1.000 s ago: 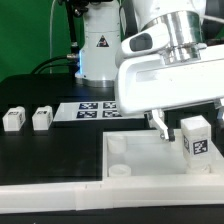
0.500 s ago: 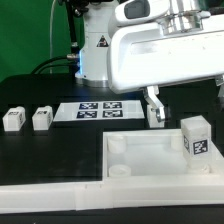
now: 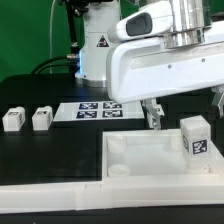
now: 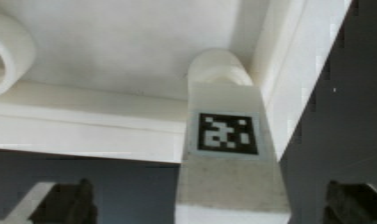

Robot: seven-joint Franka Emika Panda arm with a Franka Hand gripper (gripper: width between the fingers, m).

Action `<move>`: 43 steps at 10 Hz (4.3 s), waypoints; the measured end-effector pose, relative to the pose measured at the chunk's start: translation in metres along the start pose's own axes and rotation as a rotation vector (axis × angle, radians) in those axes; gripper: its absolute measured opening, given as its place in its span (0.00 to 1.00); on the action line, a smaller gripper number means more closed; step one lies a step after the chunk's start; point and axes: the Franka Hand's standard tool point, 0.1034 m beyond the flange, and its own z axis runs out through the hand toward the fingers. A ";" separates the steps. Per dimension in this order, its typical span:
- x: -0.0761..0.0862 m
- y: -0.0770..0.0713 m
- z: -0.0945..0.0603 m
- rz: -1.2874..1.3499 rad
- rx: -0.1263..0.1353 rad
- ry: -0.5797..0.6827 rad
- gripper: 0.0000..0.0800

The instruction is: Assemble one leg

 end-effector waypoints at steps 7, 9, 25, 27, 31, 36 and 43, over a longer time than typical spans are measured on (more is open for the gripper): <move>-0.021 -0.001 0.006 0.003 0.014 -0.126 0.81; -0.011 -0.005 0.003 0.021 0.025 -0.183 0.81; -0.004 -0.010 0.019 0.505 -0.038 -0.477 0.36; -0.007 -0.007 0.018 0.769 -0.068 -0.443 0.36; -0.007 0.000 0.018 1.329 -0.126 -0.454 0.36; -0.009 -0.005 0.017 1.710 -0.222 -0.408 0.37; -0.009 -0.018 0.017 1.298 -0.152 -0.430 0.80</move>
Offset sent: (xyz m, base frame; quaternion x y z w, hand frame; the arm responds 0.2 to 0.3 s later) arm 0.0000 0.0000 0.0000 0.0000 0.0000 0.0000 1.0000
